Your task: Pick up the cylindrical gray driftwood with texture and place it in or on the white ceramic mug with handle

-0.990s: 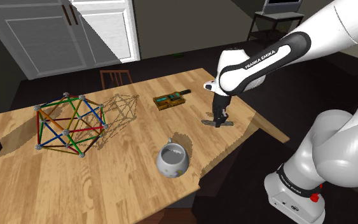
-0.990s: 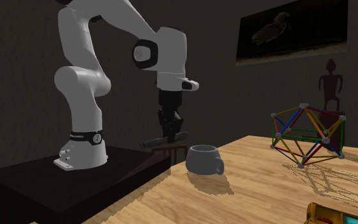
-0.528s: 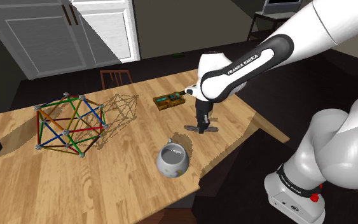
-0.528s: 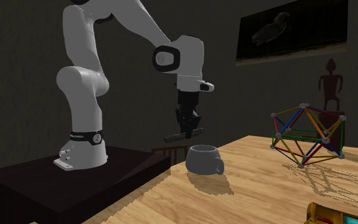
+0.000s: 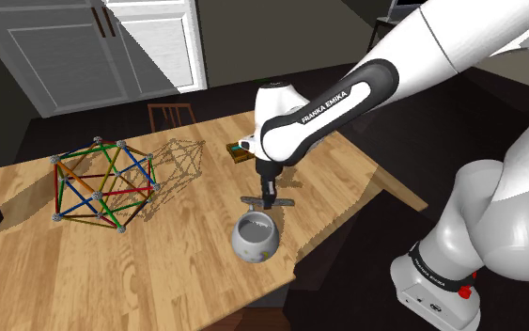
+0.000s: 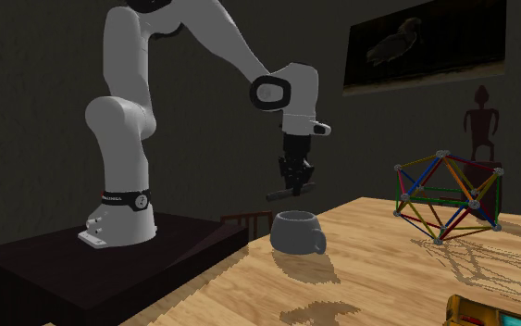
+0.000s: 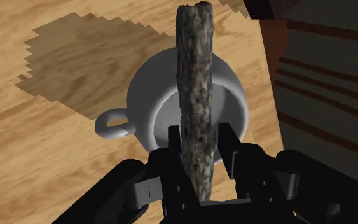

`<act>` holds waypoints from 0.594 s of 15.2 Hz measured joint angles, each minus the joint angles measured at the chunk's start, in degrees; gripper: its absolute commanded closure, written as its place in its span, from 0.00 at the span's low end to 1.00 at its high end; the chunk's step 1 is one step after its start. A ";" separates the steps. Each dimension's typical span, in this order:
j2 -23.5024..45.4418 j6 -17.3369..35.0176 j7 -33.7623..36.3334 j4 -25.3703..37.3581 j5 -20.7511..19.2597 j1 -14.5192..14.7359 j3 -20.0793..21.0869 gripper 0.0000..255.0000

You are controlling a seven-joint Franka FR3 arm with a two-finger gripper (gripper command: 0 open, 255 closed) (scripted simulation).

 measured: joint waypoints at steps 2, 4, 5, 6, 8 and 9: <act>2.10 0.00 1.88 2.44 0.29 1.04 0.99 1.00; 4.33 0.66 2.48 4.12 0.70 1.53 1.50 1.00; 5.14 1.29 2.48 4.31 0.95 1.65 1.65 1.00; 5.68 1.96 2.22 4.15 1.19 1.65 1.70 1.00; 6.95 3.29 1.86 4.07 1.69 1.72 1.88 1.00; 7.66 3.98 1.58 4.07 1.96 1.71 1.95 1.00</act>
